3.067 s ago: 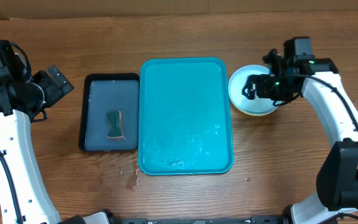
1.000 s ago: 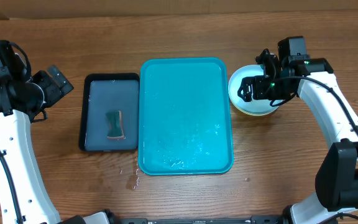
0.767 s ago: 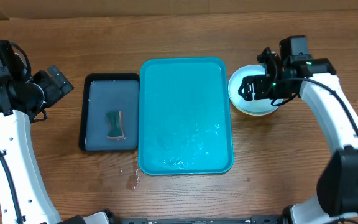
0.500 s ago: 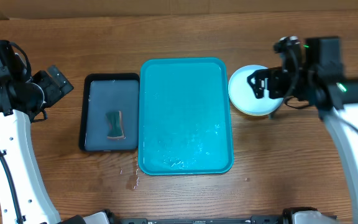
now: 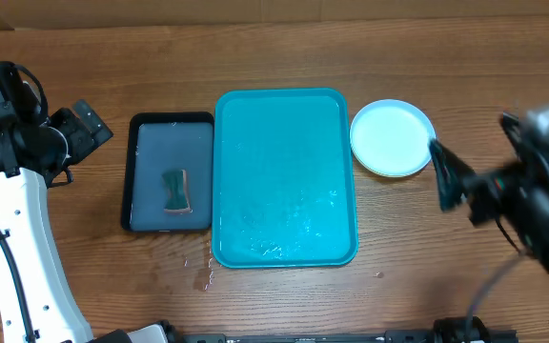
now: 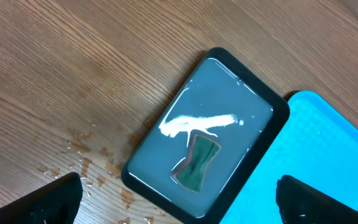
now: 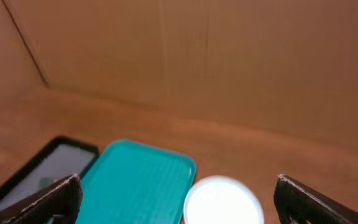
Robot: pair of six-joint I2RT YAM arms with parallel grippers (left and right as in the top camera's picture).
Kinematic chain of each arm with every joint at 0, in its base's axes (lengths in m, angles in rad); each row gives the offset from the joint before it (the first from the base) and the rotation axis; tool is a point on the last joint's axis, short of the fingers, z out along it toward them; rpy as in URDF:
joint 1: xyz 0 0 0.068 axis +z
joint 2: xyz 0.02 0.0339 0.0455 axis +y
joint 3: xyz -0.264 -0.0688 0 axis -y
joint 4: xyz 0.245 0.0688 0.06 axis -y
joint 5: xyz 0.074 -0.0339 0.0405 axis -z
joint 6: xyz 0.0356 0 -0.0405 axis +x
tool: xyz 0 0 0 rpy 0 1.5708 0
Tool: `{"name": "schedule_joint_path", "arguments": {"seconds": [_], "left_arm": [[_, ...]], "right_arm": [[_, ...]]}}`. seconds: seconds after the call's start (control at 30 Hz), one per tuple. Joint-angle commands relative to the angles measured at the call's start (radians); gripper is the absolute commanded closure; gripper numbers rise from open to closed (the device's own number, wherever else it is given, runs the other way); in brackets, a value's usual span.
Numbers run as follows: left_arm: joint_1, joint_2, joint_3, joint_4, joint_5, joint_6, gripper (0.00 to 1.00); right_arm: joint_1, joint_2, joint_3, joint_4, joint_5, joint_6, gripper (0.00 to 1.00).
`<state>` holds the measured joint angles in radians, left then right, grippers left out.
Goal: Clean dirty plates on tray and stack at the side
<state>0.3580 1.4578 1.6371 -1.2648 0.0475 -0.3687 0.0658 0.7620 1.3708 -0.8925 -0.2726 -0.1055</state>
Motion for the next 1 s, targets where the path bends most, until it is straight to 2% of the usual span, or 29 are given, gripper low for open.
{"name": "schedule_joint_path", "arguments": {"seconds": [0.0,0.3,0.53,0.7,0.97], "left_arm": [[0.002,-0.005,0.014,0.001,-0.006,-0.021,0.0],[0.002,-0.005,0.014,0.001,-0.006,-0.021,0.0],[0.002,-0.005,0.014,0.001,-0.006,-0.021,0.0],[0.002,-0.005,0.014,0.001,-0.006,-0.021,0.0],[0.002,-0.005,0.014,0.001,-0.006,-0.021,0.0]], "right_arm": [[-0.003,-0.067,0.007,0.001,0.026,-0.005,0.0],[-0.032,-0.274,-0.117,0.01,0.029,-0.005,0.0],[-0.056,-0.43,-0.311,0.105,0.029,-0.005,0.0],[-0.056,-0.565,-0.527,0.261,0.024,-0.003,0.0],[-0.081,-0.76,-0.877,0.609,0.024,0.0,0.01]]}}
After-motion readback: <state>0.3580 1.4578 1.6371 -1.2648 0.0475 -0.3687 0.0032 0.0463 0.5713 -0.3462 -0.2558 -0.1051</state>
